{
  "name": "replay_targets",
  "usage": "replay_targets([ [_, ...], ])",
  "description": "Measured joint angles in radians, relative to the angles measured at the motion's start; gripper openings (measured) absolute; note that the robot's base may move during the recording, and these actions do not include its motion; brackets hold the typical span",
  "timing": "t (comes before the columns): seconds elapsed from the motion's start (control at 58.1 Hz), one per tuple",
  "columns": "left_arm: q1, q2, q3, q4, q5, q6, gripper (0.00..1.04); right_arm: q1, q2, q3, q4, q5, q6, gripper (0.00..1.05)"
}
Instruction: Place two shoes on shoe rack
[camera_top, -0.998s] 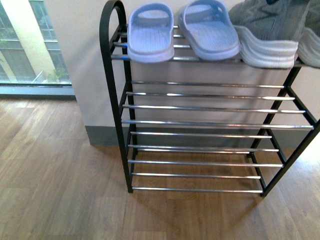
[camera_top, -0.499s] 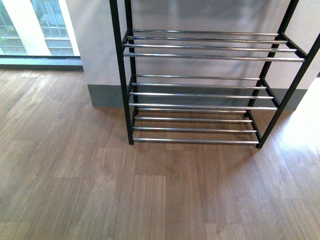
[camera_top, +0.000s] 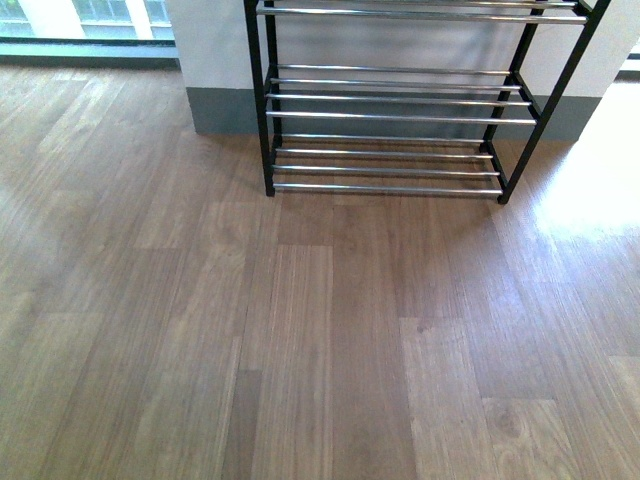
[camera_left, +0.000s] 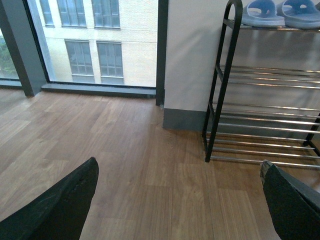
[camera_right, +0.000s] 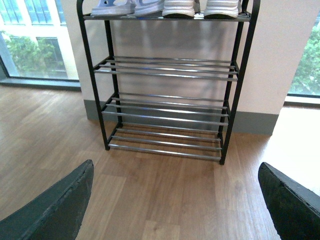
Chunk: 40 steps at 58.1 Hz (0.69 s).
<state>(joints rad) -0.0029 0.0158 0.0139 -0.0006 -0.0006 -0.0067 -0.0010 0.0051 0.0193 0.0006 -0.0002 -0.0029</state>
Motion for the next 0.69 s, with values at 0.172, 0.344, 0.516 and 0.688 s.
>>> replay_targets([
  [0.172,0.0,0.0,0.0,0.0,0.0,0.0,0.95,0.0,-0.001,0.0,0.0,0.001,0.0,0.95],
  [0.344,0.0,0.0,0.0,0.0,0.0,0.0,0.95,0.0,0.0,0.0,0.0,0.001,0.0,0.95],
  [0.516,0.0,0.0,0.0,0.0,0.0,0.0,0.95,0.0,-0.001,0.0,0.0,0.0,0.0,0.95],
  [0.688,0.0,0.0,0.0,0.0,0.0,0.0,0.95,0.0,-0.001,0.0,0.0,0.0,0.0,0.95],
])
